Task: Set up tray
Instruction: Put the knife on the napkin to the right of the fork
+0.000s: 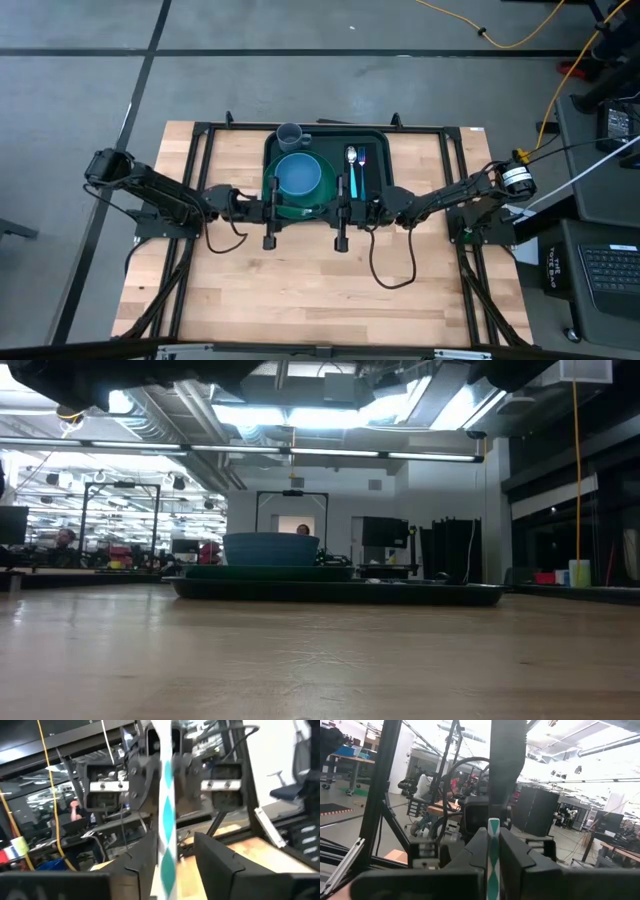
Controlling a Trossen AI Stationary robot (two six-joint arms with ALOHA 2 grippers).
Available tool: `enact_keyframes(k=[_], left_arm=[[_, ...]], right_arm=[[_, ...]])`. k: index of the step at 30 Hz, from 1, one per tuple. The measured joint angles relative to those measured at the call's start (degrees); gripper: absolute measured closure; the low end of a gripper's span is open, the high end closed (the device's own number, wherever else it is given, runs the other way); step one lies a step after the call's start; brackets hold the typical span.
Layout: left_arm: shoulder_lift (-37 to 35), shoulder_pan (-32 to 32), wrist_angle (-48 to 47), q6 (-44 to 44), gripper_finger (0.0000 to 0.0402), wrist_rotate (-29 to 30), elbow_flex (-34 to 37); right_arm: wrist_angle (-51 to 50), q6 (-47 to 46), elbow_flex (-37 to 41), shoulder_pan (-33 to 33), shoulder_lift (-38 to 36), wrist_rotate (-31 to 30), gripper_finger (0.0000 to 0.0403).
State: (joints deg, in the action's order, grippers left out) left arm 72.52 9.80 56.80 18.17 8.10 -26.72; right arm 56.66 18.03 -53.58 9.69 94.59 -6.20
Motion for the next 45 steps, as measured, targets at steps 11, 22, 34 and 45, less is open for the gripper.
enact_keyframes(k=[11,22,34,45], left_arm=[[-8.7,4.2,-11.4,-1.4,0.0218,3.8,0.0],[-21.7,4.1,-25.4,-2.7,0.0254,3.8,1.7],[-40.9,-1.9,-24.0,-4.3,0.0377,0.5,17.1],[-52.7,-12.2,-24.0,-6.5,0.0400,-4.7,25.4]], right_arm=[[0.1,0.0,0.0,0.0,0.0,-0.2,0.0374],[-4.4,-0.2,0.0,0.0,-2.2,-6.2,0.0374],[-8.4,-2.5,0.8,-2.5,-3.9,-6.4,0.0373],[-9.2,-2.5,0.8,-10.1,-3.9,-5.7,0.0374]])
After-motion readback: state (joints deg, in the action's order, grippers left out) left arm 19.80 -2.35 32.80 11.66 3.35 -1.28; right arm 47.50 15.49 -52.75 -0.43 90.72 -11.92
